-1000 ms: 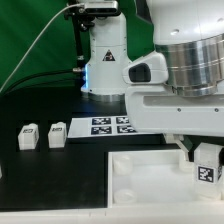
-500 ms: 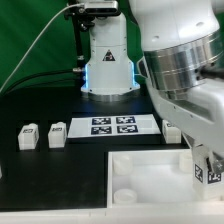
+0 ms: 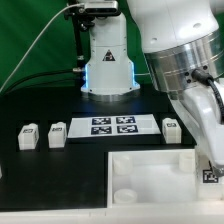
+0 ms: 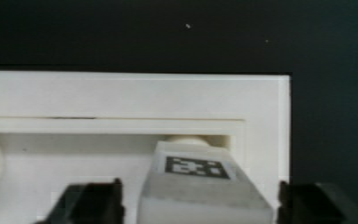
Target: Assemble one leg
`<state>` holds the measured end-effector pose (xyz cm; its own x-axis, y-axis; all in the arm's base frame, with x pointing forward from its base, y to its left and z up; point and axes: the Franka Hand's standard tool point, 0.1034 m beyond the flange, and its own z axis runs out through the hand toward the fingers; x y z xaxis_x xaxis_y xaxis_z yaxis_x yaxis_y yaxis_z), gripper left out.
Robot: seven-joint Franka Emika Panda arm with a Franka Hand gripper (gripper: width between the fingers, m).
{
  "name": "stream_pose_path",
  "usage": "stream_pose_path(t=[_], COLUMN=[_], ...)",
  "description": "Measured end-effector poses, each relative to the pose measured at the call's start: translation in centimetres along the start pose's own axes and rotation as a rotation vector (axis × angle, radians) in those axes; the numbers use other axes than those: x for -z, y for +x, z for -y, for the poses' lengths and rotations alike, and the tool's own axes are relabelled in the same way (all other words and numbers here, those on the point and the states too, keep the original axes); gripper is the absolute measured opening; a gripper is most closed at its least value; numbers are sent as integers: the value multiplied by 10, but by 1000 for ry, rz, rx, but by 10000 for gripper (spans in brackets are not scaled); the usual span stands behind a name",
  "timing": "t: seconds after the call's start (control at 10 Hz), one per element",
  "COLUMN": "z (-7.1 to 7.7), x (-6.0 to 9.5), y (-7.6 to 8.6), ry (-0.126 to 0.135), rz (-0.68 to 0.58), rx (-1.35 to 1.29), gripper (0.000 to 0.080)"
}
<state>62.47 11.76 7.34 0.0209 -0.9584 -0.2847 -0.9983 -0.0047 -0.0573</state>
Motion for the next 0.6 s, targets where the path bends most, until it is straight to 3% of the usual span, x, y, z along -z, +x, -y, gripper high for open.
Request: stream_pose_path(t=[0.1, 0.2, 0.3, 0.6], z=[-1, 3, 2, 1], x=[1, 2, 1, 0], y=[-1, -2, -1, 0], ry=[-35, -41, -39, -54], rz=[-5, -11, -12, -12], rx=[154, 299, 377, 652], gripper=[537, 619, 641, 649])
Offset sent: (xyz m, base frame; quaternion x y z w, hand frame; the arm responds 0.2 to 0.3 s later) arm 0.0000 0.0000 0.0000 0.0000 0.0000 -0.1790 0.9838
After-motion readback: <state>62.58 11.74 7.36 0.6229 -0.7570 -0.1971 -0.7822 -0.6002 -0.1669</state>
